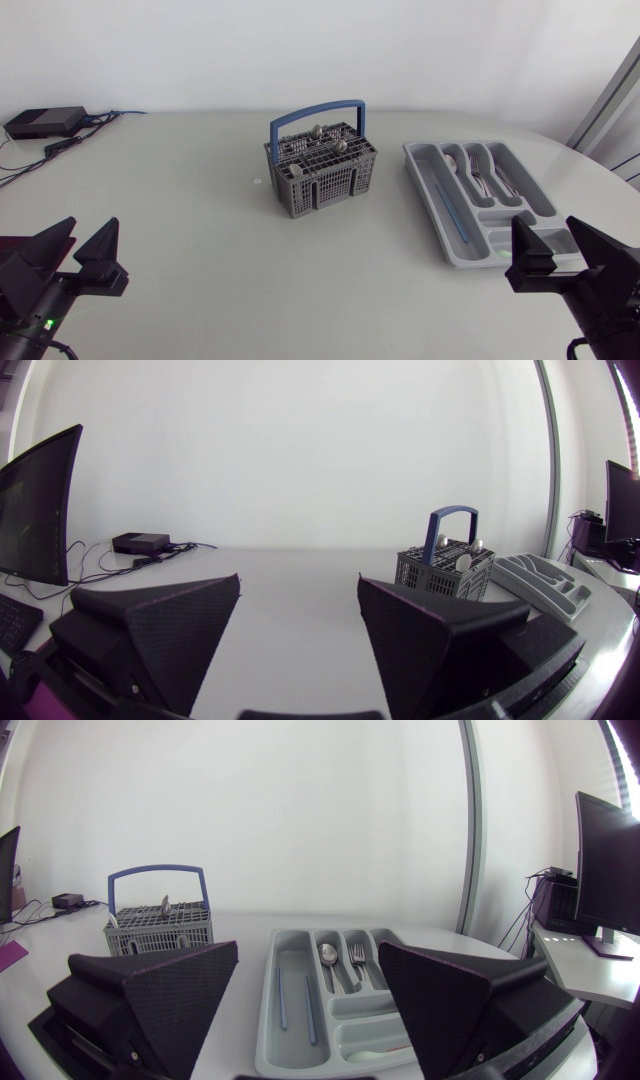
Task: Unload the cutlery basket into the drawer organizer.
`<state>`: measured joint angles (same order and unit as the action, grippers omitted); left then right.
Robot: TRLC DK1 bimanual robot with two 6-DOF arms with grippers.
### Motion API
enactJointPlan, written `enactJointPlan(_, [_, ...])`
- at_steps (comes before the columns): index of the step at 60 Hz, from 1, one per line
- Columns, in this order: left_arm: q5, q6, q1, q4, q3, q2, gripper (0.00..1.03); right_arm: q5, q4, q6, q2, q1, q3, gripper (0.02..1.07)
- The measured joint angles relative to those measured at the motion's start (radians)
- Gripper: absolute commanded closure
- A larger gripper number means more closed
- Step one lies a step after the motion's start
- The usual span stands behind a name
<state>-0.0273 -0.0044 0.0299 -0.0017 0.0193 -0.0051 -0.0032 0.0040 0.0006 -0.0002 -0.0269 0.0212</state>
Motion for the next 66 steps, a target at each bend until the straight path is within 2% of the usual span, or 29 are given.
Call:
enactJointPlan(27, [0.000,-0.003,0.000,0.001,0.000,0.000,0.04,0.000,0.000,0.000,0.000,0.003,0.000,0.06])
enactJointPlan(35, [0.000,-0.023,0.000,0.029,0.000,0.000,0.04,0.001,0.006,0.000,0.000,0.006,0.000,0.06])
enactJointPlan(45, [0.000,-0.030,-0.006,0.005,0.042,0.007,0.04,0.000,0.007,0.000,0.000,0.023,0.006,0.06])
enactJointPlan(53, [0.000,-0.030,-0.024,0.003,0.163,0.119,0.04,0.000,0.040,0.000,0.039,0.046,0.053,0.06])
enactJointPlan(66, [0.003,-0.073,-0.042,0.028,0.349,0.468,0.04,0.001,0.186,0.000,0.302,0.062,0.147,0.06])
